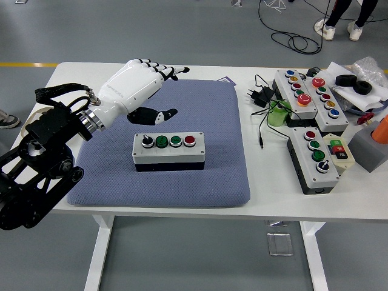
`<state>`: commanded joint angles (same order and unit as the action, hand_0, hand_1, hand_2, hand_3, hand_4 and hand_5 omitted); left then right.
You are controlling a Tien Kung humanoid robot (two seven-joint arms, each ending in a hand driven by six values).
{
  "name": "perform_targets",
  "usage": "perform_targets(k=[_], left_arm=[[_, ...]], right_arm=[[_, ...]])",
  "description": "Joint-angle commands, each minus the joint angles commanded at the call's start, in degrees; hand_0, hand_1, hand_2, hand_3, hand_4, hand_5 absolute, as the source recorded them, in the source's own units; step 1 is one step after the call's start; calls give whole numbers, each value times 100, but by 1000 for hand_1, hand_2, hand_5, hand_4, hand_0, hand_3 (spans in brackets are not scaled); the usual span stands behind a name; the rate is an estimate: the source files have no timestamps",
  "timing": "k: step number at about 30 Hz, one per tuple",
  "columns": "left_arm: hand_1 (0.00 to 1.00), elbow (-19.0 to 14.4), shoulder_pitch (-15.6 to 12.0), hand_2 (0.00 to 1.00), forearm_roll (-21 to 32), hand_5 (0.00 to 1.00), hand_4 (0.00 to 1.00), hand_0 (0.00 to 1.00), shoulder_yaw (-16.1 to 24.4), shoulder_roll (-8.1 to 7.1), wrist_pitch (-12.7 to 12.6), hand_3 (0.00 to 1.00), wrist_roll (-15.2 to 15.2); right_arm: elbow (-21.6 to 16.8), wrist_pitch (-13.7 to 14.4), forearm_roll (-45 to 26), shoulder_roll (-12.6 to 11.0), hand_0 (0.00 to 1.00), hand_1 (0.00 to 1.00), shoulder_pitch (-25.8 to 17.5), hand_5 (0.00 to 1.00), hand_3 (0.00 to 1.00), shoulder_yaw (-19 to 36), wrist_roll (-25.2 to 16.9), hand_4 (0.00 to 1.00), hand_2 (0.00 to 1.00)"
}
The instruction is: Pick up the button,place it on the desk,press the button,press the button
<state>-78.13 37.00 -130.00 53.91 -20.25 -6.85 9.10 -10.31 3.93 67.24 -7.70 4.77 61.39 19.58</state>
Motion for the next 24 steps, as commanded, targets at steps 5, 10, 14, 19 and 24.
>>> perform_targets(k=[5, 10, 14, 19, 24], left_arm=[[2, 25, 7, 56, 0, 2, 299, 41, -86, 13, 478, 712, 116], [2, 45, 78, 25, 0, 2, 261, 29, -329, 39, 945, 717, 102], [2, 144, 138, 25, 0, 2, 261, 29, -539, 97, 1062, 717, 89], [2, 283, 224, 18, 0, 2, 251, 29, -750, 152, 1189, 716, 75], [2, 398, 316, 16, 0, 2, 244, 31, -829, 217, 1317, 717, 31]], right_arm=[[0, 2, 7, 2, 668, 661, 3, 234, 604, 7, 0, 381, 720], [0, 0, 30, 3, 668, 661, 10, 234, 602, 26, 3, 381, 721], [0, 2, 57, 8, 668, 661, 16, 234, 602, 43, 7, 381, 721], [0, -1, 37, 11, 668, 660, 26, 234, 603, 29, 6, 381, 721], [0, -2, 33, 11, 668, 661, 28, 233, 603, 23, 4, 382, 720]])
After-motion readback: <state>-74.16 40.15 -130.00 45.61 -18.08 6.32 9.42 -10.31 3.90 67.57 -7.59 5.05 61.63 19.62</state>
